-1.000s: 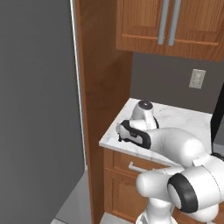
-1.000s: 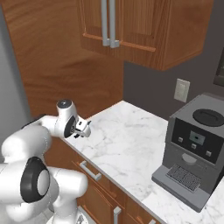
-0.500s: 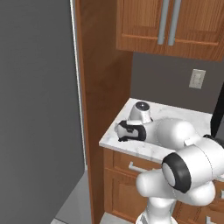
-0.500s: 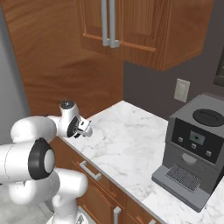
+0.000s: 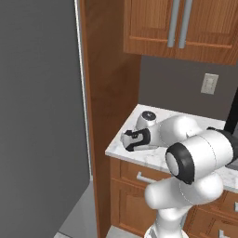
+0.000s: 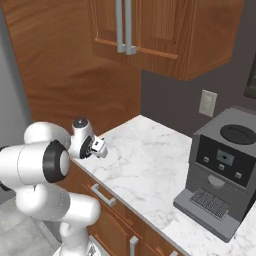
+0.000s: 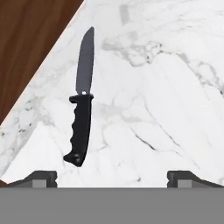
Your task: Retrieve the butter from the fridge and place it on a plate on the dining table. Then retrieve the butter knife by the fridge and place it near the plate.
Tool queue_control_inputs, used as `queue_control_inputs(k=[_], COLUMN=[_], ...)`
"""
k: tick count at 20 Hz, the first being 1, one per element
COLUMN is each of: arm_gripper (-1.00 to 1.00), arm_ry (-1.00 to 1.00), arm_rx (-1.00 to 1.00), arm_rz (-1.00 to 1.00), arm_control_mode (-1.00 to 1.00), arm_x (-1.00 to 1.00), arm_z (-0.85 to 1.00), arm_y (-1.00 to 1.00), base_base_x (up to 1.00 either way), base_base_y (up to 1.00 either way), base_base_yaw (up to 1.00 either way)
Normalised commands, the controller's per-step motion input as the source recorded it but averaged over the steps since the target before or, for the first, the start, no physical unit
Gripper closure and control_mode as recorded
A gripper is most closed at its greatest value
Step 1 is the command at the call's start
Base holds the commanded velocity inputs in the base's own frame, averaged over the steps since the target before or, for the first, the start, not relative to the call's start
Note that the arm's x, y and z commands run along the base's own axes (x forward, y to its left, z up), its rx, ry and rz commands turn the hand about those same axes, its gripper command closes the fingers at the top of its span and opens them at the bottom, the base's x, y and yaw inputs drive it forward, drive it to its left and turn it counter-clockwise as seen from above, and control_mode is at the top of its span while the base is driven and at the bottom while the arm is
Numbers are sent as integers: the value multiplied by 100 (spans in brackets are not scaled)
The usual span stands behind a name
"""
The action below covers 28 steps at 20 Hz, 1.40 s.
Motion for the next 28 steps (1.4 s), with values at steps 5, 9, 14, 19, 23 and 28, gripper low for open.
queue_control_inputs(k=[5,9,14,19,23,28], arm_gripper=[-100,-100,-100,-100,-100,-100], arm_ry=[0,0,0,0,0,0], arm_rx=[0,0,0,0,0,0], arm_rz=[0,0,0,0,0,0], arm_control_mode=[-100,-100,-100,-100,-100,-100], arm_x=[17,14,13,13,7,7], arm_z=[-22,-19,-14,-4,0,0], arm_y=[0,0,0,1,5,7], base_base_x=[0,0,0,0,0,0], base_base_y=[0,0,0,0,0,0], base_base_yaw=[0,0,0,0,0,0])
